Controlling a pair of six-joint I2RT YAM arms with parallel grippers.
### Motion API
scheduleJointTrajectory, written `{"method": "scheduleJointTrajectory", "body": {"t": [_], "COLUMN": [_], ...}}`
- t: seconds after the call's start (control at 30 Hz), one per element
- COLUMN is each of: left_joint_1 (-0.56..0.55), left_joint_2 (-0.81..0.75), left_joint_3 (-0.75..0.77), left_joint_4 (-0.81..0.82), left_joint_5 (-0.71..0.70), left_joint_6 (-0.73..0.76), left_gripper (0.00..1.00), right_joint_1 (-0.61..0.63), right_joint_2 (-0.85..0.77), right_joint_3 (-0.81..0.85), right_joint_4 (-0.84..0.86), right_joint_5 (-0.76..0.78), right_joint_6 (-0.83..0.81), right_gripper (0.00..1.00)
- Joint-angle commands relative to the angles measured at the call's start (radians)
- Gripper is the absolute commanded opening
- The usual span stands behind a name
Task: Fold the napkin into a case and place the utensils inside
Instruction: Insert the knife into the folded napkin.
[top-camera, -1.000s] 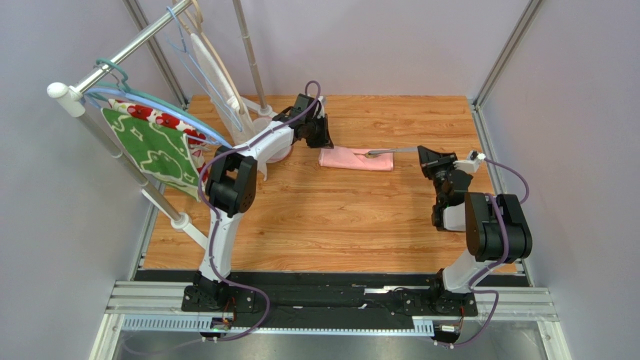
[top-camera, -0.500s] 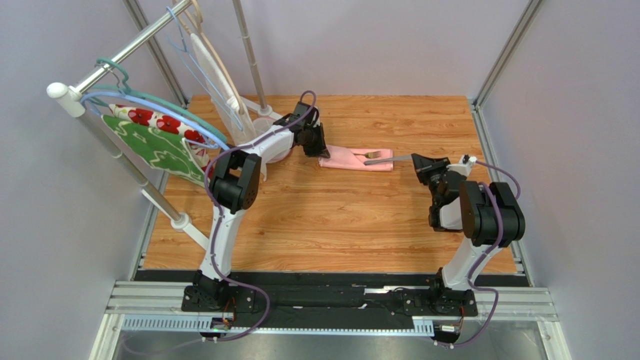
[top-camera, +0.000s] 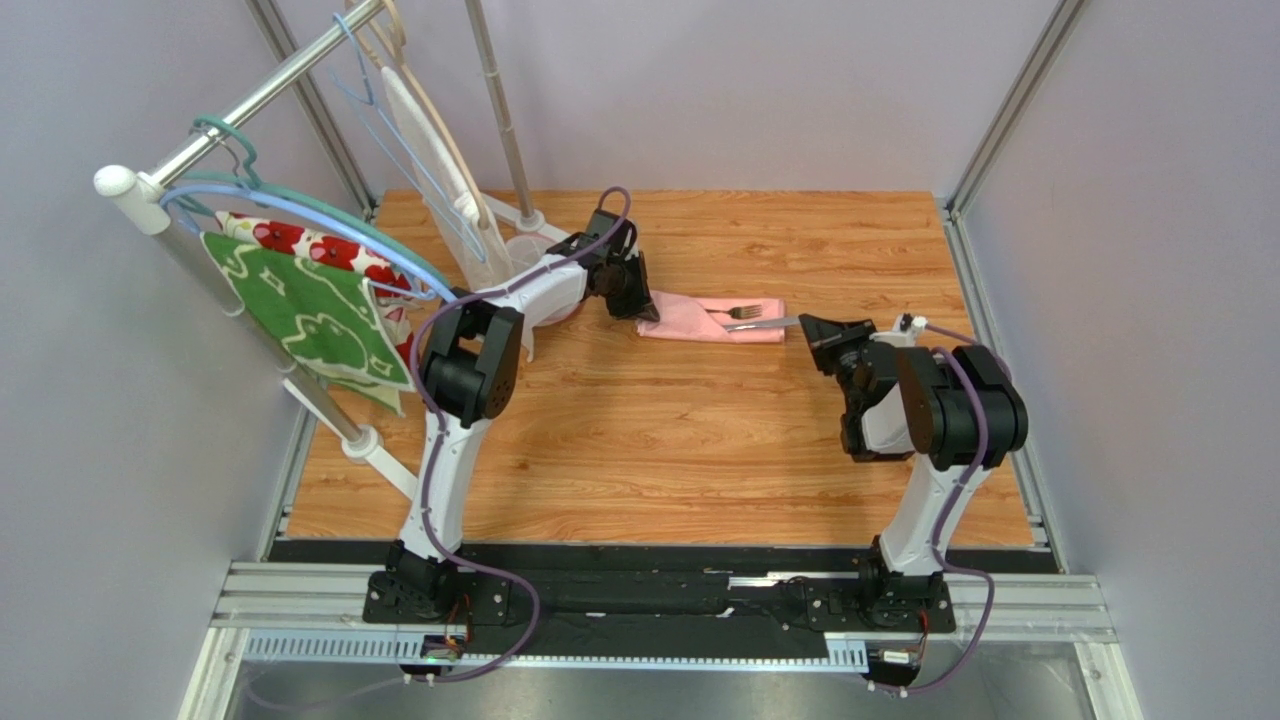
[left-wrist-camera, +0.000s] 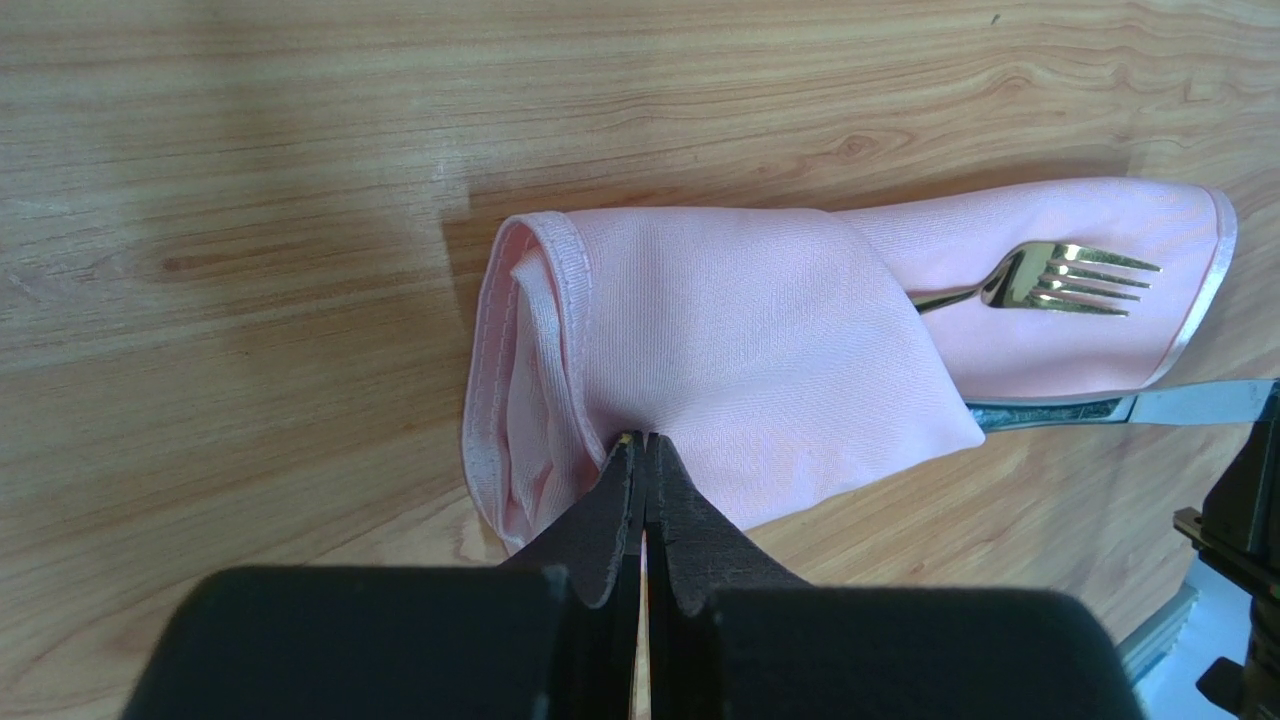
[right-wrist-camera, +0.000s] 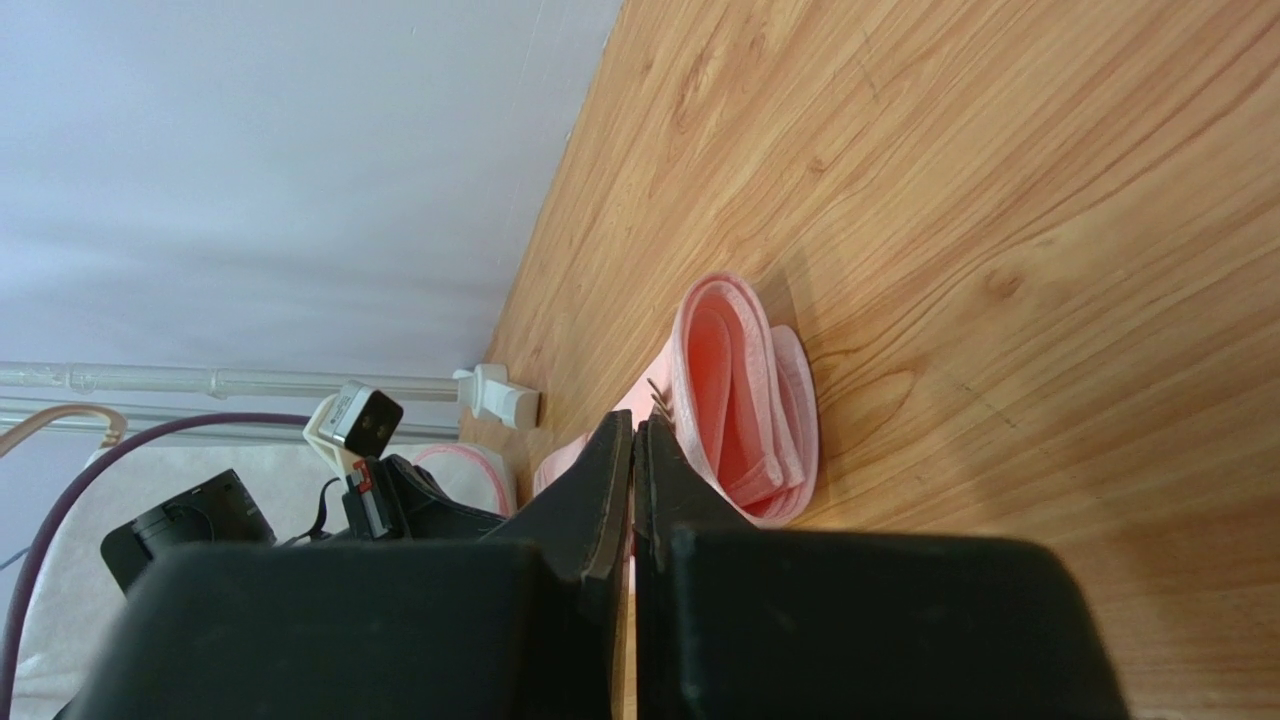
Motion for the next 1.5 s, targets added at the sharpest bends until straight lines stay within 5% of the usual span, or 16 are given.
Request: {"method": "scheduleJointTrajectory", "body": {"t": [0.0, 0.97, 1.13, 1.27, 1.47], "left_joint_1": [0.004, 0.004, 0.004, 0.004, 0.004], "left_joint_2": [-0.011, -0.023, -0.023, -0.023, -0.024], "left_joint_3": [-0.023, -0.029, -0.030, -0.033, -0.038], "left_joint_4": [0.012, 0.031, 0.035, 0.037, 0.037], "left_joint_5": [0.010, 0.033, 0.035, 0.036, 0.035], "left_joint_6": [-0.006, -0.017, -0.020, -0.020, -0.020], "left_gripper": [0.00, 0.00, 0.00, 0.00, 0.00], "right_joint_1": [0.045, 0.248, 0.246, 0.245, 0.240], "right_joint_2": [0.034, 0.217, 0.209, 0.180, 0.068], "right_joint_3": [0.028, 0.131, 0.117, 0.105, 0.068], "right_joint_4": [0.206, 0.209, 0.208, 0.182, 0.049], "right_joint_5": [0.046, 0.235, 0.230, 0.219, 0.226], "right_joint_6": [0.019, 0.132, 0.124, 0.080, 0.068], "right_gripper": [0.00, 0.02, 0.16, 0.36, 0.49]}}
